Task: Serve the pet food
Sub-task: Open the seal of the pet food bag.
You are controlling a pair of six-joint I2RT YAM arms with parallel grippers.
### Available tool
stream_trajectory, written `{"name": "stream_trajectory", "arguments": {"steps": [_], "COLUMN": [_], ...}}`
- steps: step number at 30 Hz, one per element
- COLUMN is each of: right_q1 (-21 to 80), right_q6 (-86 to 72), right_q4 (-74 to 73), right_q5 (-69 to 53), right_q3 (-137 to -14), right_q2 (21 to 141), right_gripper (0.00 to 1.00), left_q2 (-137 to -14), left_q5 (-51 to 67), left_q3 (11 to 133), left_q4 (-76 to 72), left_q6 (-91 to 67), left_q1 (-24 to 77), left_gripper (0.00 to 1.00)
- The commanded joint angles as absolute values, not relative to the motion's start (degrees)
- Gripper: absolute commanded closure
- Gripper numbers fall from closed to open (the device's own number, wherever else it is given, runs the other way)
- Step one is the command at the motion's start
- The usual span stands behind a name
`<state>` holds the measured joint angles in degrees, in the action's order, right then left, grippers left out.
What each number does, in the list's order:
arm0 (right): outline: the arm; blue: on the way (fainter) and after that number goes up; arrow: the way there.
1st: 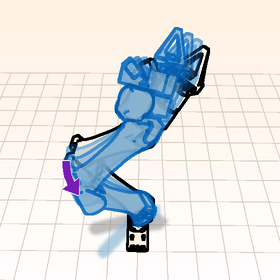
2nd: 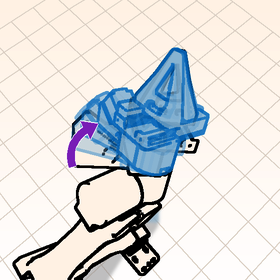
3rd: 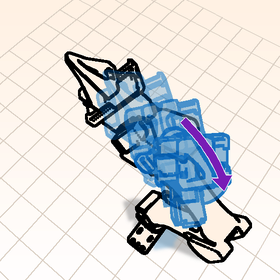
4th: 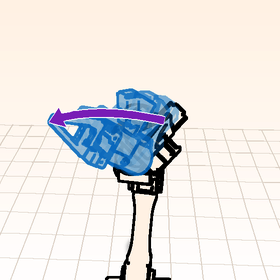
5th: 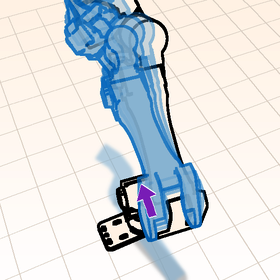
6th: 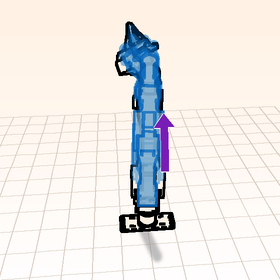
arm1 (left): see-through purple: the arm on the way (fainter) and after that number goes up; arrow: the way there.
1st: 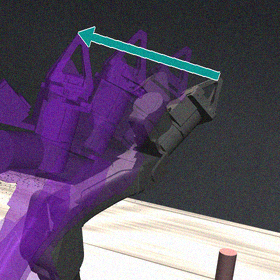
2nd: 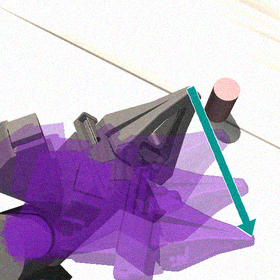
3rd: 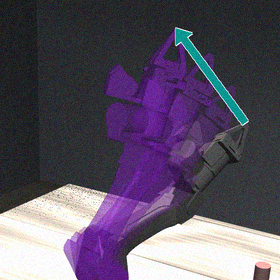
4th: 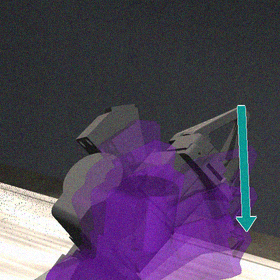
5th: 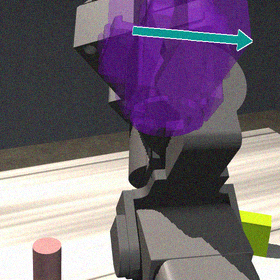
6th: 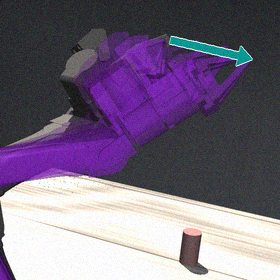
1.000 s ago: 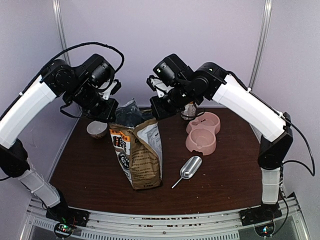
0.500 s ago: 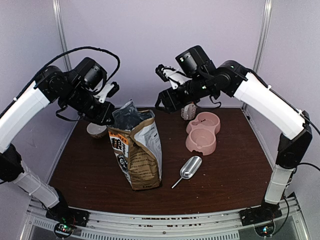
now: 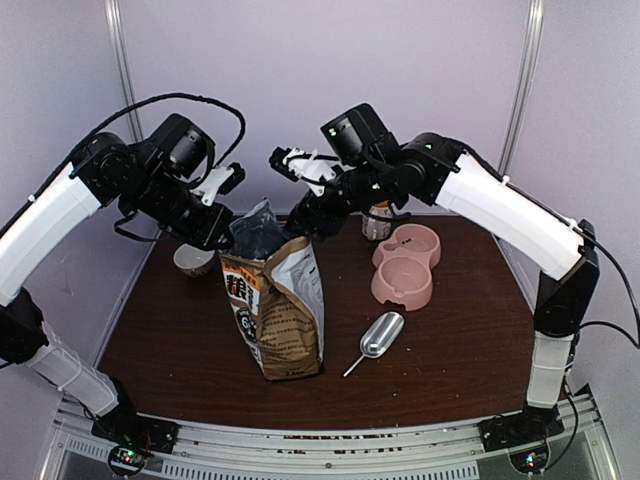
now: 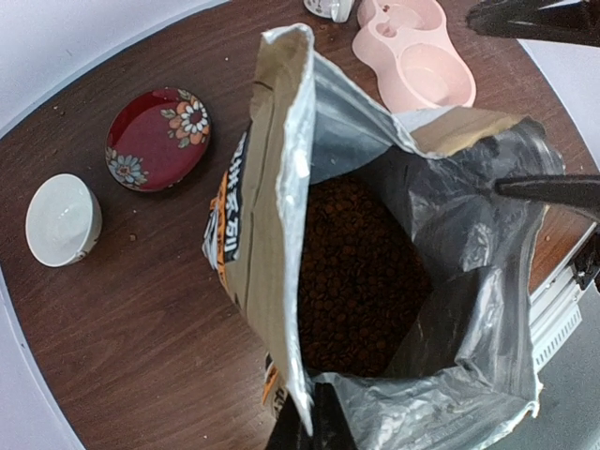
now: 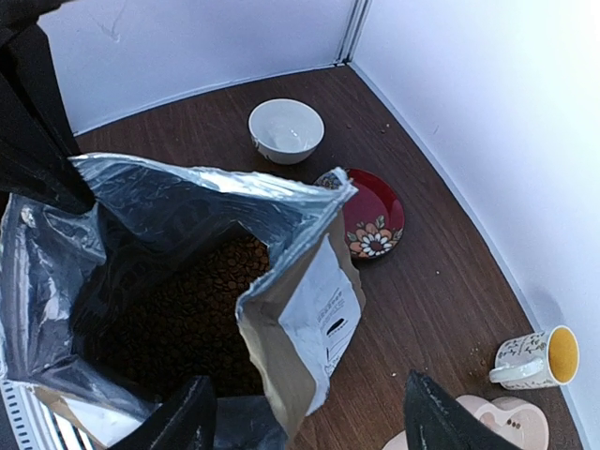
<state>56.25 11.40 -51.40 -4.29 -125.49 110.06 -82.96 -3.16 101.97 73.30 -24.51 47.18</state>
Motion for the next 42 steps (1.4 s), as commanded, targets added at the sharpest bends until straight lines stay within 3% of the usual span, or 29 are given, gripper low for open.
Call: {"name": "stream_trajectory", "arguments": {"steps": [1,6,13,18,25,34,39,42], "right_q1": [56.9,56.9,56.7,55.4,52.4,51.5,51.9,52.5], "right_q6": [16.7,19.1,19.9,19.0,14.4,12.7,12.1,9.3], "right_q4": [-50.7,-52.6,-52.3,-51.5,-47.8,-44.2,-46.5,-46.4], "right_q5": [-4.1,-2.2,3.5,9.8,14.8,23.7,11.6,3.4], "right_q3": [-130.4,-134.7,-136.7,-136.6,-138.2,-138.0,-137.6,-134.7], "right_q2": [114.1,119.0,121.8,121.8,123.0,123.8,120.4,115.3], "right_gripper": [0.31,0.37,0.68,0.79,0.77,0.65,0.54,0.45], "left_q2": [-82.4,-82.3,-81.5,-80.6,-79.6,-78.1,-77.9,-76.8], "left_q5": [-1.5,-1.4,-1.9,-2.2,-2.5,-2.8,-3.4,-3.8], "left_q3": [103.2,103.1,102.4,102.1,101.3,99.8,99.5,97.3], "left_q4": [65.3,65.3,65.3,65.4,65.7,65.6,65.1,63.5], "left_q6": [-22.8,-22.7,-22.5,-22.2,-22.5,-23.5,-23.8,-24.0], "left_q1": [46.9,46.9,47.0,46.9,47.0,46.9,46.9,47.0], "left_gripper": [1.00,1.00,1.00,1.00,1.00,1.00,1.00,0.93]}}
